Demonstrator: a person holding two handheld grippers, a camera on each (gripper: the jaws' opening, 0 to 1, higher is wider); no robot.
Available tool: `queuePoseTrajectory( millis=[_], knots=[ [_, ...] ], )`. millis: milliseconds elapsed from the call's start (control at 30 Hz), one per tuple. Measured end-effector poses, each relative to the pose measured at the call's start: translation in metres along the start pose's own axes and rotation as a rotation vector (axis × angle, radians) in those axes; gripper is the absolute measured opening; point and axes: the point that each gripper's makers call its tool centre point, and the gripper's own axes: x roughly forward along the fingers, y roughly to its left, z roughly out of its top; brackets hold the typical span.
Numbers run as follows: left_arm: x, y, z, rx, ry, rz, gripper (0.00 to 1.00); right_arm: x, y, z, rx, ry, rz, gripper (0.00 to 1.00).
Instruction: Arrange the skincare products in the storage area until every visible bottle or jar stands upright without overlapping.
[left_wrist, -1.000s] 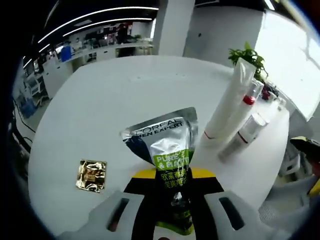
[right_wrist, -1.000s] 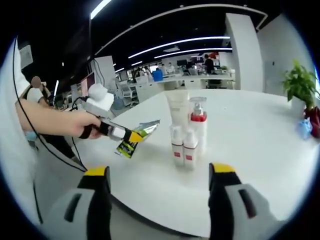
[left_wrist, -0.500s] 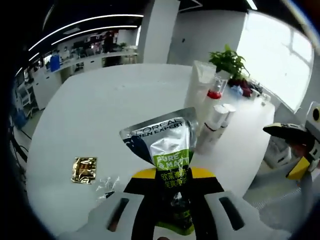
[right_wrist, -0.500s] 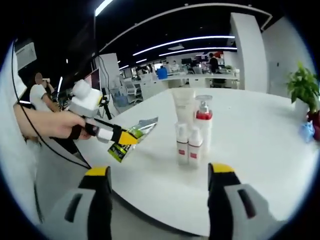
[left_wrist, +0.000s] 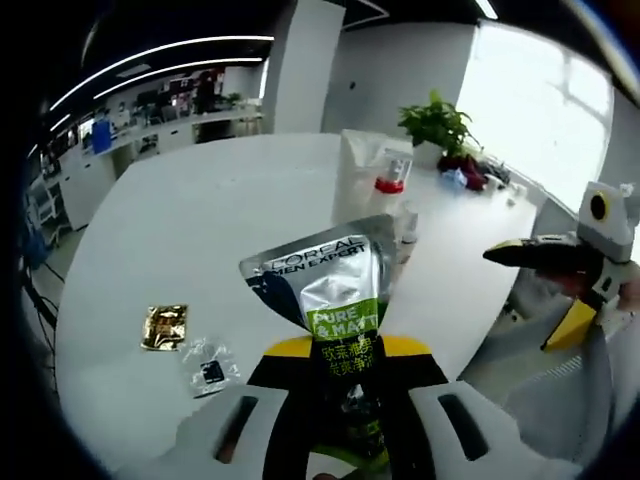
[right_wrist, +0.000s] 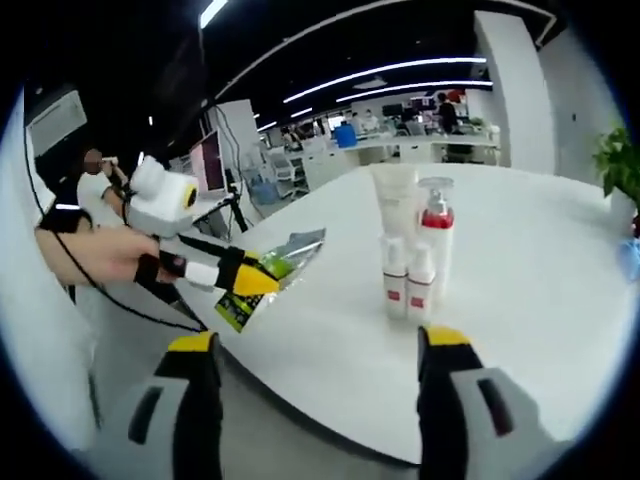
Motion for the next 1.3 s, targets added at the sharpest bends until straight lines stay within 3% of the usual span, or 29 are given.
queuePoseTrajectory(
  millis=[100, 167, 333, 467, 700, 833, 1000, 1067, 1300],
  knots=[
    [-0.007, -0.007, 0.002, 0.005, -0.012, -0.016, 0.18, -0.003, 0.006, 0.020, 0.179, -0.104, 0.066, 0.79],
    [-0.011, -0.014, 0.006, 0.005, -0.020, -0.037, 0.19, -0.003, 0.009, 0.027, 0.232, -0.139, 0.098, 0.75],
    [-0.019, -0.041, 0.024, 0.061, -0.062, -0.093, 0.19, 0.003, 0.012, 0.032, 0.222, -0.154, 0.100, 0.69],
    [-0.023, -0.057, 0.033, 0.102, -0.086, -0.125, 0.19, 0.004, 0.018, 0.045, 0.289, -0.210, 0.139, 0.66],
    [-0.031, -0.076, 0.037, 0.193, -0.101, -0.157, 0.19, 0.006, 0.017, 0.055, 0.349, -0.268, 0.150, 0.58],
    [-0.034, -0.083, 0.037, 0.250, -0.107, -0.153, 0.19, 0.008, 0.023, 0.057, 0.338, -0.276, 0.168, 0.42],
    [-0.038, -0.088, 0.037, 0.284, -0.116, -0.153, 0.19, 0.004, 0.023, 0.063, 0.402, -0.331, 0.179, 0.18],
    [-0.040, -0.088, 0.037, 0.283, -0.123, -0.158, 0.19, 0.003, 0.019, 0.060, 0.421, -0.331, 0.166, 0.13],
    [-0.045, -0.092, 0.036, 0.307, -0.134, -0.158, 0.22, -0.006, 0.032, 0.068, 0.478, -0.381, 0.243, 0.07]
  ],
)
